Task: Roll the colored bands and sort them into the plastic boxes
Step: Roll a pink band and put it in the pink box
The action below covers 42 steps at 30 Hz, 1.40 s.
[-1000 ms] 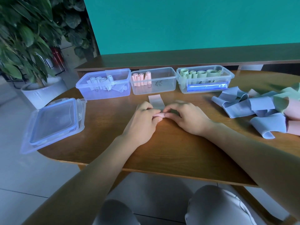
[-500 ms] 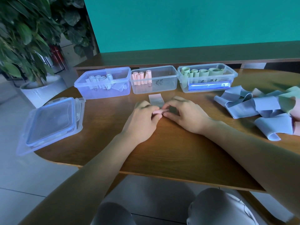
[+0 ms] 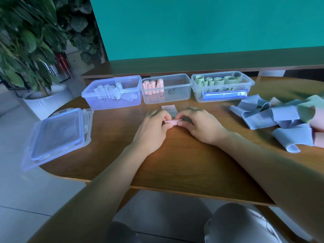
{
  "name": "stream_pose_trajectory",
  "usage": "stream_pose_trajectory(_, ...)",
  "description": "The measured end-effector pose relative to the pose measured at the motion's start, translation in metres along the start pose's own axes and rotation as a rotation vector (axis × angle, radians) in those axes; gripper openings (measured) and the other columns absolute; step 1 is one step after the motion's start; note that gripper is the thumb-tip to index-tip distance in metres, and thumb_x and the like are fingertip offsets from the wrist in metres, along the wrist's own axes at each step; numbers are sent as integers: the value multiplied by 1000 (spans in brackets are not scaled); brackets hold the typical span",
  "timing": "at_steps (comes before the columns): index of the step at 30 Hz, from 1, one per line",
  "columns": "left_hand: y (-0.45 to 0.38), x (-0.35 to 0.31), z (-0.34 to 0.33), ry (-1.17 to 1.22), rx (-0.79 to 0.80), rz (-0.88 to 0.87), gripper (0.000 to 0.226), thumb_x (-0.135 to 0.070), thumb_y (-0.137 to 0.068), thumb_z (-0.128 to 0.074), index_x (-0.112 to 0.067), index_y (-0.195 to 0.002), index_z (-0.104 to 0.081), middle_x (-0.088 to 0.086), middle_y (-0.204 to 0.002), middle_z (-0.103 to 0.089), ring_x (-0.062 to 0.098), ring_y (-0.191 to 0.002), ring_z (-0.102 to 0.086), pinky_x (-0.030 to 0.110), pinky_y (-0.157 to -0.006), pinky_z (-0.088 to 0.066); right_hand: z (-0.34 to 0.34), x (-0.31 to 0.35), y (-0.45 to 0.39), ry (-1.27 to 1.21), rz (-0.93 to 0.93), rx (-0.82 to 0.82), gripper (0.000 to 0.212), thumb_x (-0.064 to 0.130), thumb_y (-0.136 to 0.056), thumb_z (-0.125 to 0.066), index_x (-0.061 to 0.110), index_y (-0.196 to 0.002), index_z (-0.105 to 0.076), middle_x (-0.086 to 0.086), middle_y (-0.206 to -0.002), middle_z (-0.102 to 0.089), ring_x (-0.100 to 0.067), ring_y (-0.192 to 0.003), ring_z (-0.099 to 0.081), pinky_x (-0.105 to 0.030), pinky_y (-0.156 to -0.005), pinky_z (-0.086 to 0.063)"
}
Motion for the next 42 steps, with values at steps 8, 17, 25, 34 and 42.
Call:
stream_pose_trajectory(8, 9, -3, 0, -33, 30, -69, 6, -30, -99, -58, -28, -103, -62, -10, -99, -60, 6, -97, -48, 32, -82, -48, 7, 10, 21, 37, 3, 10, 8, 38, -100, -56, 35, -108, -56, 18, -103, -56, 7, -72, -49, -29, -68, -41)
stream_pose_trajectory(17, 6, 1, -2, -76, 19, -41, 36, -35, -99, -58, -27, -133, -63, -6, -122, -52, 11, -115, -47, 26, -94, -42, 5, 7, 15, 101, -27, -2, 29, 43, -99, -56, 26, -120, -65, 11, -112, -47, -2, -79, -48, -35, -79, -52)
stream_pose_trajectory(25, 0, 0, -2, -40, -7, -117, 15, -23, -96, -64, -26, -111, -66, -10, -110, -63, 11, -108, -50, 29, -87, -45, 3, 6, 12, 123, -41, -7, 39, 53, -101, -44, 30, -122, -68, 6, -119, -52, -12, -90, -58, -42, -78, -56)
stream_pose_trajectory(34, -8, 4, -7, -36, 13, -103, 34, -25, -98, -61, -24, -132, -63, -6, -124, -59, 12, -120, -46, 28, -97, -41, 5, 4, 8, 133, -53, -43, 26, 35, -101, -57, 27, -125, -61, 7, -121, -56, -16, -95, -60, -35, -73, -48)
stream_pose_trajectory(42, -15, 5, -7, -35, 2, -113, 21, -27, -96, -64, -26, -117, -64, -10, -120, -59, 8, -115, -47, 24, -90, -41, 3, -3, 1, 190, -109, -15, 33, 42, -104, -49, 32, -134, -59, 7, -128, -55, -17, -108, -60, -30, -72, -36)
Point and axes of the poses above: each hand's wrist, its own y-axis away from the middle knuckle, its own z-axis out of the back of the hand, x = y × z, the point moved 3 cm from there along -y, towards the middle knuckle
